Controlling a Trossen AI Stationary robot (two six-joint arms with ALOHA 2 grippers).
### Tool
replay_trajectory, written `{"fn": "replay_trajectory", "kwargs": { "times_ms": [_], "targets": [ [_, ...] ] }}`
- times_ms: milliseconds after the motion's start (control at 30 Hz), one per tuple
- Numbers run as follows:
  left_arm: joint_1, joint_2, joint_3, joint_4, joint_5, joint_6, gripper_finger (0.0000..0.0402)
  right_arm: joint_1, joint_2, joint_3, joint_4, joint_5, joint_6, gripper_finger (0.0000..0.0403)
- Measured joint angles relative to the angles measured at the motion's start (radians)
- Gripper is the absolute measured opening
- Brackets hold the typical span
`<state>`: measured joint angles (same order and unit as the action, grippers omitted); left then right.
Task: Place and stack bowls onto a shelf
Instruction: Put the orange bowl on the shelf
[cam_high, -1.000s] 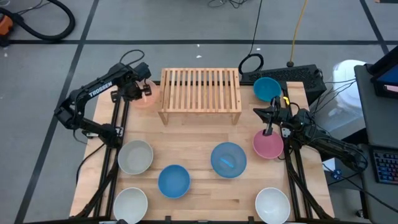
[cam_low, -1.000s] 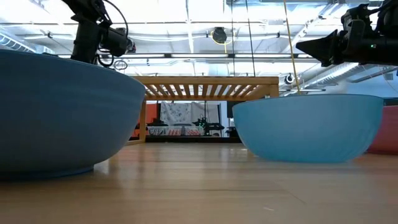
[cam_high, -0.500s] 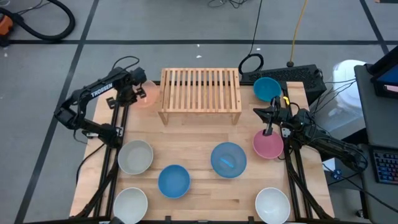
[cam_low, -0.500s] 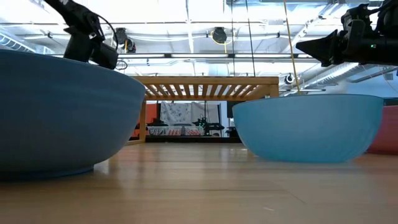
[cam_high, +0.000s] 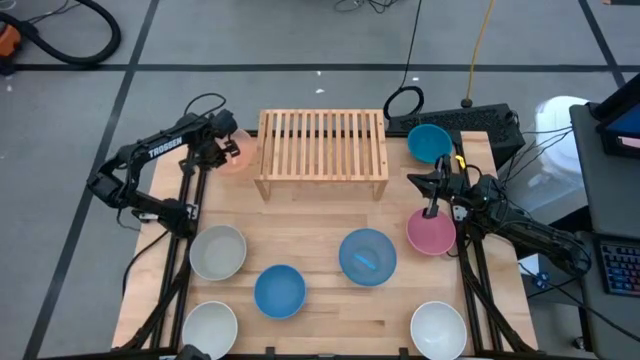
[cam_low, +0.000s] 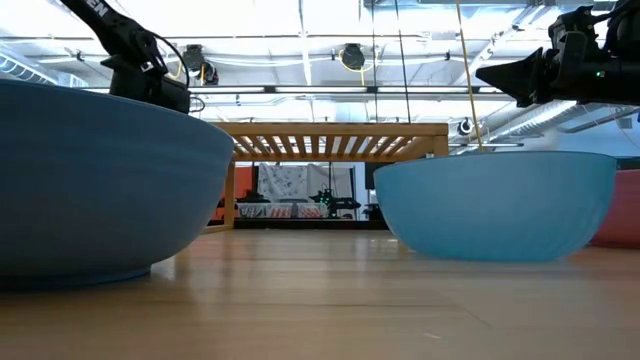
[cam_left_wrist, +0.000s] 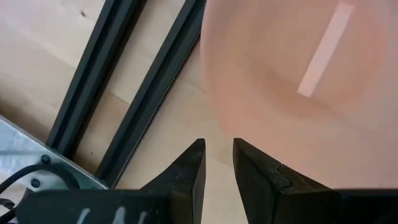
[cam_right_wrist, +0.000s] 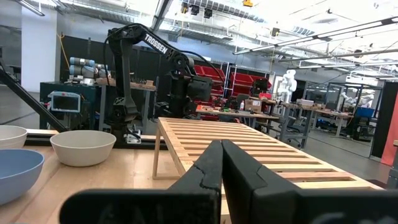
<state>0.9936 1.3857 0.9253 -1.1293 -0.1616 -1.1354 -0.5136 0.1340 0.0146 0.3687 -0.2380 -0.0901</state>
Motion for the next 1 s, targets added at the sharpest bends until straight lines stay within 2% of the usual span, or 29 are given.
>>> {"fn": "replay_trajectory", "kwargs": {
  "times_ms": [367, 1000],
  "targets": [
    [0.016, 0.000, 0.000, 0.008, 0.039, -0.100, 0.0088, 0.000, 0.000, 0.000, 0.000, 0.000, 0.000, 0.0000],
    [0.023, 0.001, 0.000, 0.042, 0.013, -0.172, 0.0088, 0.000, 0.000, 0.000, 0.000, 0.000, -0.012, 0.0000]
  ]
}}
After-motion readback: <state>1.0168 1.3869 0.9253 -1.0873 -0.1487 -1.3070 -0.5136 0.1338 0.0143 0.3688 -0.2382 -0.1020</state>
